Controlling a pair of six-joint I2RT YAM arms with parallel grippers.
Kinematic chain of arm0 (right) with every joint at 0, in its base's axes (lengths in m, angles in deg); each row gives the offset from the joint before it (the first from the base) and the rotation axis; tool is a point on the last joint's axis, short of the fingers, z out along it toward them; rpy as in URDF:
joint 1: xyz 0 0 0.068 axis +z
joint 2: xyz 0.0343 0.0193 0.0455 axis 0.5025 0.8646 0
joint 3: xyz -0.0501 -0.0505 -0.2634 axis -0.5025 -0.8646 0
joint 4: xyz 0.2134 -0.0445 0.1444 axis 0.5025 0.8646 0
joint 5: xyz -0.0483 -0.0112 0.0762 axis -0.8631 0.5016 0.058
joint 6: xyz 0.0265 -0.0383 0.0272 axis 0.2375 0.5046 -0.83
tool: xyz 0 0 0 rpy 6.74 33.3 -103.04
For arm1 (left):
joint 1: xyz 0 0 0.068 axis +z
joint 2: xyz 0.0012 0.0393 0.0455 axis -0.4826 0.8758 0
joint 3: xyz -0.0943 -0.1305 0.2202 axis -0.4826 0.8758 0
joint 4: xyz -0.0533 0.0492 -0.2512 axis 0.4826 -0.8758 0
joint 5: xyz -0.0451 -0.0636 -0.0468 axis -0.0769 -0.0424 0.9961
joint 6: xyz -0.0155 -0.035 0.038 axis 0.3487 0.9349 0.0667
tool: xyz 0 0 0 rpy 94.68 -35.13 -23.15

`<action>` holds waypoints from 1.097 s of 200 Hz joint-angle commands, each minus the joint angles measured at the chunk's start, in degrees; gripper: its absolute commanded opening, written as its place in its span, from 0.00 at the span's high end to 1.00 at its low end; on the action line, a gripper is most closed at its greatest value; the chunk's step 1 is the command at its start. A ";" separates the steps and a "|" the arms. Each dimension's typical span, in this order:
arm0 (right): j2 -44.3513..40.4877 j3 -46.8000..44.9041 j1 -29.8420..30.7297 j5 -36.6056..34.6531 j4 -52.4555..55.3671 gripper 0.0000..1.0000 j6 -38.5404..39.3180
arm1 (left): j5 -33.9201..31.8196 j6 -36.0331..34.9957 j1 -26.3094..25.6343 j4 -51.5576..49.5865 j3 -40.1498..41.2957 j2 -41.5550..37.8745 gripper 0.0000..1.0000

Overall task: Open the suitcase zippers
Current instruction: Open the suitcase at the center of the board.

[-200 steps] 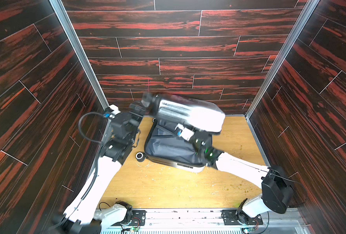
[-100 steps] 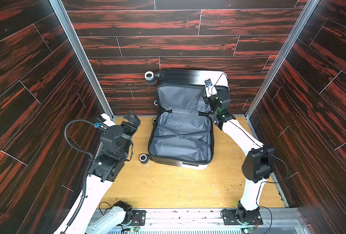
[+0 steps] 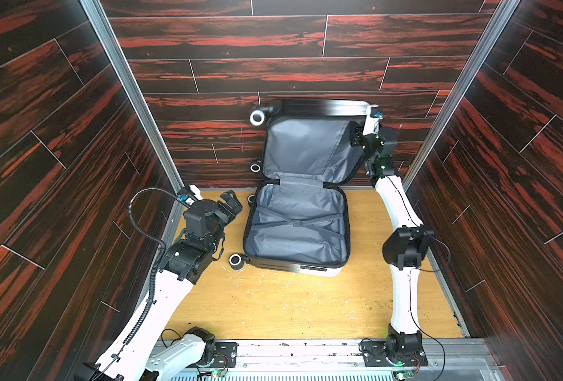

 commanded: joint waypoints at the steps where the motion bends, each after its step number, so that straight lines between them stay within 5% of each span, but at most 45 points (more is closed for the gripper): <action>1: 8.88 10.88 -0.90 4.76 -2.60 0.38 -10.85 | 3.10 -4.10 -0.10 -1.92 -0.03 0.58 0.00; 42: 10.99 8.29 -0.90 9.84 -13.23 0.30 -14.38 | 5.77 -7.69 -0.10 -0.88 0.25 3.62 0.00; 125: 1.71 8.38 -0.98 20.09 0.64 0.30 -10.20 | 10.87 -16.31 -0.10 4.16 0.82 5.16 0.00; 141: -1.78 6.20 -0.78 21.21 4.37 0.22 -9.85 | 8.08 -17.45 -0.02 2.16 -0.33 4.77 0.00; 147: -3.62 4.68 -0.77 22.37 5.87 0.04 -9.69 | 7.04 -17.83 0.12 1.41 -0.92 4.77 0.00; 151: -4.51 3.95 -0.81 22.97 6.44 0.02 -9.51 | 6.10 -17.85 0.12 0.74 -1.29 4.77 0.00; 179: -15.94 -11.91 -0.08 26.24 6.64 0.02 -8.31 | -2.47 -17.58 0.22 -0.53 -2.42 4.30 0.00; 219: -42.03 -52.88 3.49 13.13 -7.07 0.02 -1.67 | -7.60 -23.63 5.37 4.53 1.25 4.77 0.00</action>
